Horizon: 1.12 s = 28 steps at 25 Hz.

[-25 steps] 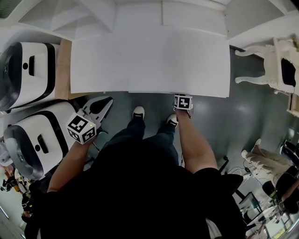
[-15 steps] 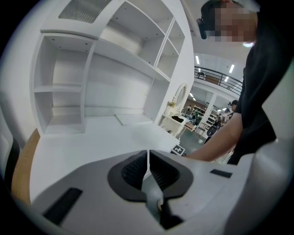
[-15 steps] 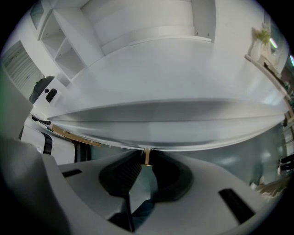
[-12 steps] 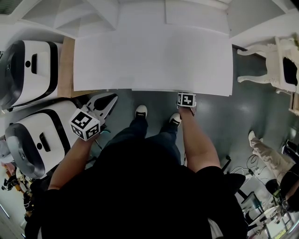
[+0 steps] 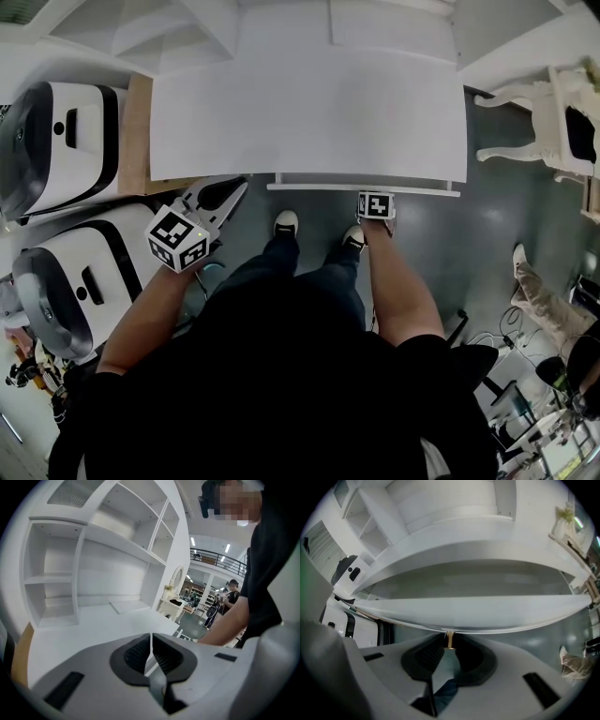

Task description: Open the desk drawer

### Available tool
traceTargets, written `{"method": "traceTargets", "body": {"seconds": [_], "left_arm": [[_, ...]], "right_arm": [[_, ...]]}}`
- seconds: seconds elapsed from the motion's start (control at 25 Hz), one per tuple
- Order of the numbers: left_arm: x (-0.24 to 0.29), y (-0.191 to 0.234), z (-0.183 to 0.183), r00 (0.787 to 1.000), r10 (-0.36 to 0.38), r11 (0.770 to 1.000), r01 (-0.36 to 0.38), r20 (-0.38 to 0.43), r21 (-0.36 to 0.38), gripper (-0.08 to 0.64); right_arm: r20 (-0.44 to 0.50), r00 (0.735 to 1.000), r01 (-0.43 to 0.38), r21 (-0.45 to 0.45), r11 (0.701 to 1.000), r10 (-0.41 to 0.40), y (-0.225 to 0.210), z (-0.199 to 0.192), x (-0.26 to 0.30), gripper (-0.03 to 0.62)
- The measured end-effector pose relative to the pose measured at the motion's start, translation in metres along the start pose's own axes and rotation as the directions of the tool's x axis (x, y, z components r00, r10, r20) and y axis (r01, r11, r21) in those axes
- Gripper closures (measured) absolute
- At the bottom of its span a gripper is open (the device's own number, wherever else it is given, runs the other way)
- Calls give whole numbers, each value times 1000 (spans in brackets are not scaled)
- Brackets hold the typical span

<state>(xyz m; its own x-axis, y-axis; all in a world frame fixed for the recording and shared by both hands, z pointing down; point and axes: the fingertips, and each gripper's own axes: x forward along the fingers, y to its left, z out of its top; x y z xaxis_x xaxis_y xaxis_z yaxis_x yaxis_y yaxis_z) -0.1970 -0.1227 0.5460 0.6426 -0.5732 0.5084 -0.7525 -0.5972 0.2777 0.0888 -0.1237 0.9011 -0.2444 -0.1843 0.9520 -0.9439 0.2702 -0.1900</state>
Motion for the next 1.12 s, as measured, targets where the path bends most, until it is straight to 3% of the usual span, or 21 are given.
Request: {"method": "traceTargets", "body": {"seconds": [1.12], "left_arm": [[-7,-55,-11,997,-71,996,71,-2,58,537]], "right_arm": [[-39,999,-21,10,1000,21,13,-113,-24,520]]}}
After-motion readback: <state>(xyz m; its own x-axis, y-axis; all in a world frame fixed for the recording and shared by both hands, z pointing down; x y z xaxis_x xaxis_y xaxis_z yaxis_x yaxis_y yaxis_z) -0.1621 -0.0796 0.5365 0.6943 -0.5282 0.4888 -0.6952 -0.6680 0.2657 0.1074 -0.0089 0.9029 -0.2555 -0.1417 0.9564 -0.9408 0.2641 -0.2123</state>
